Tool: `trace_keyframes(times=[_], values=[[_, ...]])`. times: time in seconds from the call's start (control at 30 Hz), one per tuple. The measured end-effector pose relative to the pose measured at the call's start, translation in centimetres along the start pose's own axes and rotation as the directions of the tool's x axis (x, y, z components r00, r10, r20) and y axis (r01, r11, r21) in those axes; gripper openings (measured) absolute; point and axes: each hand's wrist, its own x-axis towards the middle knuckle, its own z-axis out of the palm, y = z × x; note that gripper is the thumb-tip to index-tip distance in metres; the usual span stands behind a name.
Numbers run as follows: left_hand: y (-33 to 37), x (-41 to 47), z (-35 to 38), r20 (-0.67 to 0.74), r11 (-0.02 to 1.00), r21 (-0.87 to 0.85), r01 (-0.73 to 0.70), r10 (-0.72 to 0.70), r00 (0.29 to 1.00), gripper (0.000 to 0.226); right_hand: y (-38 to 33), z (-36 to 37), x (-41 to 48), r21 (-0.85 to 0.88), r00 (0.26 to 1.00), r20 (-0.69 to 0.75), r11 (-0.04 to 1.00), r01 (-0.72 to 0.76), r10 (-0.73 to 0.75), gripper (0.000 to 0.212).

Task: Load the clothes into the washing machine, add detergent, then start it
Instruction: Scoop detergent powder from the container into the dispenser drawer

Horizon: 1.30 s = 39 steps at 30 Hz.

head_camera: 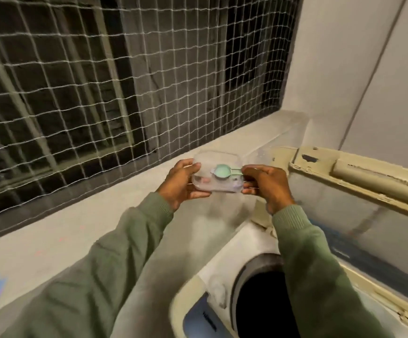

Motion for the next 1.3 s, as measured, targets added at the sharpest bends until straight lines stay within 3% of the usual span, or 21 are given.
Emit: trace_keyframes(times=[0.13, 0.37, 0.6, 0.77, 0.97, 1.2, 1.3], values=[[1.4, -3.2, -5.2, -0.117, 1.0, 0.028, -0.006, 0.009, 0.993, 0.02, 0.6, 6.0, -1.4, -0.01, 0.993, 0.109, 0.999, -0.036, 0.036, 0.007], [1.9, -8.9, -14.5, -0.369, 0.953, 0.302, -0.014, 0.13, 0.92, 0.021, 1.5, 14.9, -5.7, -0.086, 0.966, 0.25, 0.995, -0.05, 0.07, 0.006], [1.5, -13.5, -19.6, -0.397, 0.982, 0.178, 0.055, 0.02, 0.918, 0.007, 4.1, 20.6, -10.1, -0.168, 0.973, 0.224, 0.985, -0.024, 0.062, 0.003], [1.3, -15.0, -21.2, -0.396, 0.997, 0.081, 0.004, 0.028, 0.918, 0.016, 5.4, 21.6, -11.5, -0.214, 0.985, 0.169, 0.977, 0.015, 0.022, 0.016], [0.8, -15.5, -22.0, -0.434, 0.999, -0.03, -0.039, 0.022, 0.901, 0.02, 5.2, 21.7, -12.7, -0.187, 0.976, 0.218, 0.982, 0.009, 0.032, 0.019], [1.4, -15.7, -21.8, -0.51, 0.999, 0.036, 0.003, 0.016, 0.86, 0.011, 4.2, 21.1, -13.0, -0.207, 0.959, 0.282, 0.978, 0.034, 0.026, 0.025], [1.6, -15.2, -21.9, -0.613, 0.967, 0.247, -0.066, 0.209, 0.762, 0.009, 4.2, 20.4, -13.1, -0.175, 0.961, 0.278, 0.984, 0.044, 0.007, 0.024]])
